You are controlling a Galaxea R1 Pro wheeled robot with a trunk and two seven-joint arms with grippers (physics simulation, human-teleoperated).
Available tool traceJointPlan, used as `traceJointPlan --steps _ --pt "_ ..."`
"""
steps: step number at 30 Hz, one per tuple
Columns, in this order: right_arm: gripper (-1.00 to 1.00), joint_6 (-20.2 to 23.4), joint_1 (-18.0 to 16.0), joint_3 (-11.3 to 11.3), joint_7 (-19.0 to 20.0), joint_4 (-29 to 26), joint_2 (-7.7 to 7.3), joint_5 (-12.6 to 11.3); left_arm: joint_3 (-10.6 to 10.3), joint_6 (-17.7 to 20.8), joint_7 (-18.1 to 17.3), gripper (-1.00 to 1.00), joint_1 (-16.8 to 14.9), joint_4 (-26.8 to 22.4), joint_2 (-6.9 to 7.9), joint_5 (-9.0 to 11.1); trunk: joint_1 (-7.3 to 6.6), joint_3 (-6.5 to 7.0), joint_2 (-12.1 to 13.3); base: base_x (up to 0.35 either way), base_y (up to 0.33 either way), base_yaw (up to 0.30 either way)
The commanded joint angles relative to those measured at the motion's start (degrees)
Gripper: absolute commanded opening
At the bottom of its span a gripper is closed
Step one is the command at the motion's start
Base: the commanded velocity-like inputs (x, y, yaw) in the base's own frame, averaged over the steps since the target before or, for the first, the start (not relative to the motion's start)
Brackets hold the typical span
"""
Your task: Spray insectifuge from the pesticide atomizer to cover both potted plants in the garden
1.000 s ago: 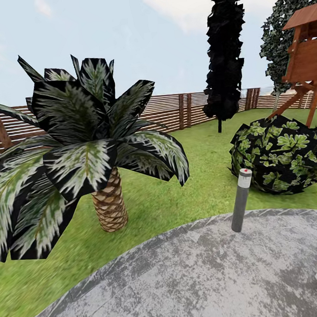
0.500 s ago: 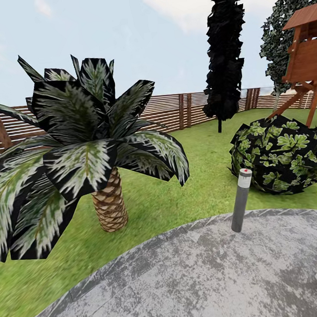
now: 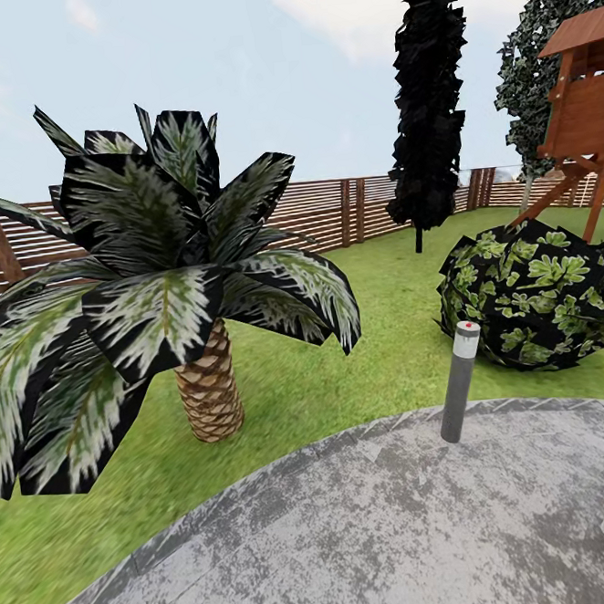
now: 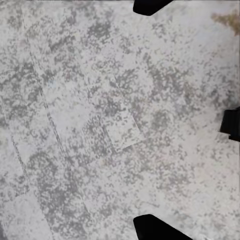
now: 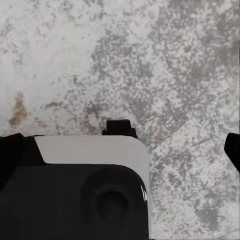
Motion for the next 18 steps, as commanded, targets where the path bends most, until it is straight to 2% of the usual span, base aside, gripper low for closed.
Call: traceJointPlan --steps 1,6,10,18 --pt "1.0 0.3 0.2 -0.2 0.0 -2.1 0.01 0.0 -0.1 -0.2 0.1 1.0 0.0 -2.2 -0.01 0.4 0.0 -0.08 0.0 0.0 0.0 0.0" --pt "1.0 0.6 0.2 -0.2 0.1 -10.5 -0.01 -0.2 -0.2 -0.1 0.1 1.0 -0.8 -9.4 -0.37 0.1 0.0 -0.08 0.0 0.0 0.0 0.0" --pt "1.0 0.7 0.2 -0.3 0.1 -15.1 -0.01 -0.2 -0.2 -0.2 0.0 1.0 -1.8 -12.7 -0.61 -0.4 0.0 -0.08 0.0 0.0 0.0 0.0" --pt "1.0 0.6 0.2 -0.4 0.1 -16.5 0.38 -0.3 -0.2 -0.2 0.1 1.0 -2.1 -13.9 -0.66 -0.4 0.0 -0.08 0.0 0.0 0.0 0.0"
